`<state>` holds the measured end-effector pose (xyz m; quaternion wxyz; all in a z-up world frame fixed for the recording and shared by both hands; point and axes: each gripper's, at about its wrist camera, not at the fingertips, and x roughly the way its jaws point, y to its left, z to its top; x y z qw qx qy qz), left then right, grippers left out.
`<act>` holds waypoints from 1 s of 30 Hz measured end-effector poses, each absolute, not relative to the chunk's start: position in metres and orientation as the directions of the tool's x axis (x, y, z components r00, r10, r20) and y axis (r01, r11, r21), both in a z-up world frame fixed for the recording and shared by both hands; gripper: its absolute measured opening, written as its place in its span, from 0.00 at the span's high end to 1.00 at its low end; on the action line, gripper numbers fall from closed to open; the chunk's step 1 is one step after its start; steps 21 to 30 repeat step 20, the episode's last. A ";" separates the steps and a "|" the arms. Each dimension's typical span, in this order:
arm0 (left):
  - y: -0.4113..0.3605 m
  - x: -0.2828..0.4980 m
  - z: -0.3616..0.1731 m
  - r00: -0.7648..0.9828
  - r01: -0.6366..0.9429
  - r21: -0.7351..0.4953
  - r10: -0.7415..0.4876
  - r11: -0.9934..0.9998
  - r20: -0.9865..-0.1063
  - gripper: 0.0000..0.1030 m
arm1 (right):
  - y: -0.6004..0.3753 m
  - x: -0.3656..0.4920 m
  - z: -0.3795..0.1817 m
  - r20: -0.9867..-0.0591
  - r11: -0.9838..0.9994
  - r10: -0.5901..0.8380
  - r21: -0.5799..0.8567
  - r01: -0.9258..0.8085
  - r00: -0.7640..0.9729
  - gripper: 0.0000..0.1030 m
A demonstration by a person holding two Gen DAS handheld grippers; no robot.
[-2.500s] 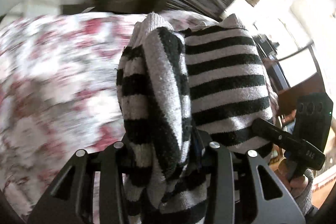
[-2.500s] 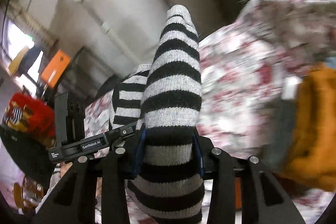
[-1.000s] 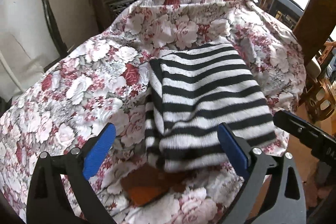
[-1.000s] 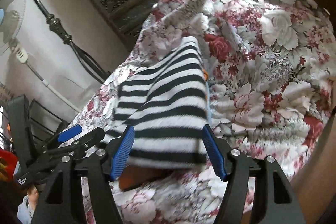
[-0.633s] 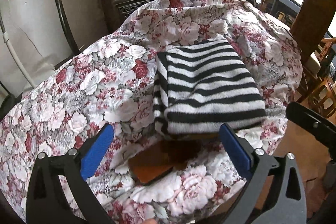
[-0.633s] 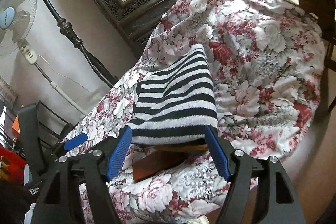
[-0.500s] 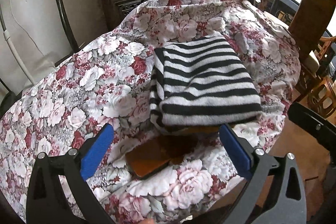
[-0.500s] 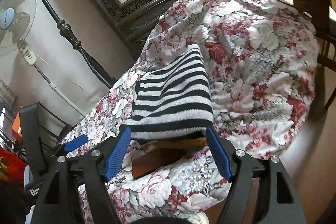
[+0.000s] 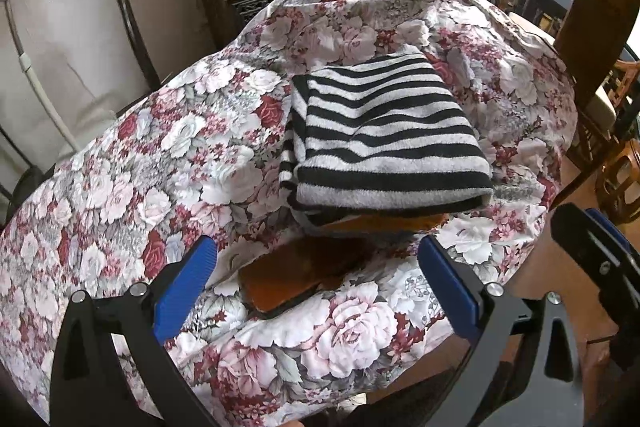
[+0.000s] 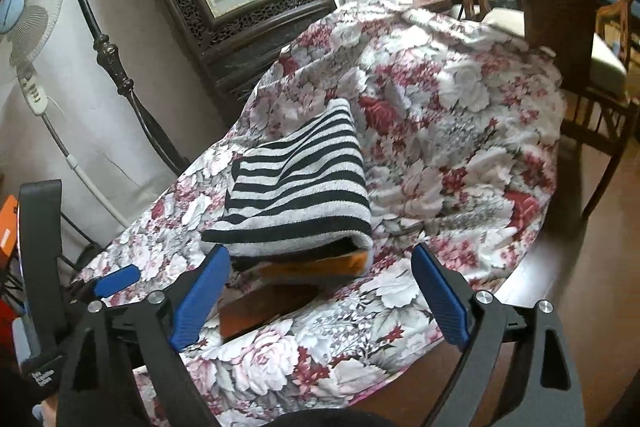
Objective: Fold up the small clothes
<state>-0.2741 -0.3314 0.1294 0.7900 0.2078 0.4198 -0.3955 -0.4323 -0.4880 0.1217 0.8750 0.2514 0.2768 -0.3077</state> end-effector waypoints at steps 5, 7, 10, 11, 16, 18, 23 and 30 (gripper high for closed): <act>-0.328 -0.276 0.128 0.362 0.790 0.020 -0.439 0.613 -0.822 0.05 | -0.485 -0.433 0.122 -0.643 0.690 -0.400 0.257 0.677 0.653 0.10; -0.329 -0.280 0.128 0.384 0.793 0.051 -0.434 0.606 -0.815 0.05 | -0.486 -0.433 0.122 -0.643 0.688 -0.396 0.265 0.676 0.655 0.10; -0.329 -0.282 0.129 0.381 0.796 0.046 -0.440 0.603 -0.813 0.05 | -0.487 -0.432 0.123 -0.643 0.689 -0.395 0.265 0.674 0.656 0.10; -0.329 -0.282 0.129 0.373 0.800 0.039 -0.445 0.599 -0.814 0.05 | -0.487 -0.433 0.123 -0.643 0.689 -0.395 0.265 0.674 0.656 0.10; -0.332 -0.282 0.130 0.363 0.801 0.035 -0.438 0.598 -0.822 0.05 | -0.486 -0.433 0.124 -0.644 0.689 -0.393 0.267 0.674 0.657 0.10; -0.332 -0.280 0.130 0.360 0.800 0.030 -0.439 0.600 -0.823 0.05 | -0.485 -0.433 0.125 -0.642 0.688 -0.395 0.267 0.675 0.657 0.10; -0.331 -0.281 0.131 0.356 0.800 0.024 -0.442 0.599 -0.823 0.05 | -0.484 -0.433 0.127 -0.642 0.689 -0.395 0.265 0.674 0.657 0.10; -0.331 -0.281 0.131 0.356 0.800 0.024 -0.442 0.599 -0.823 0.05 | -0.484 -0.433 0.127 -0.642 0.689 -0.395 0.265 0.674 0.657 0.10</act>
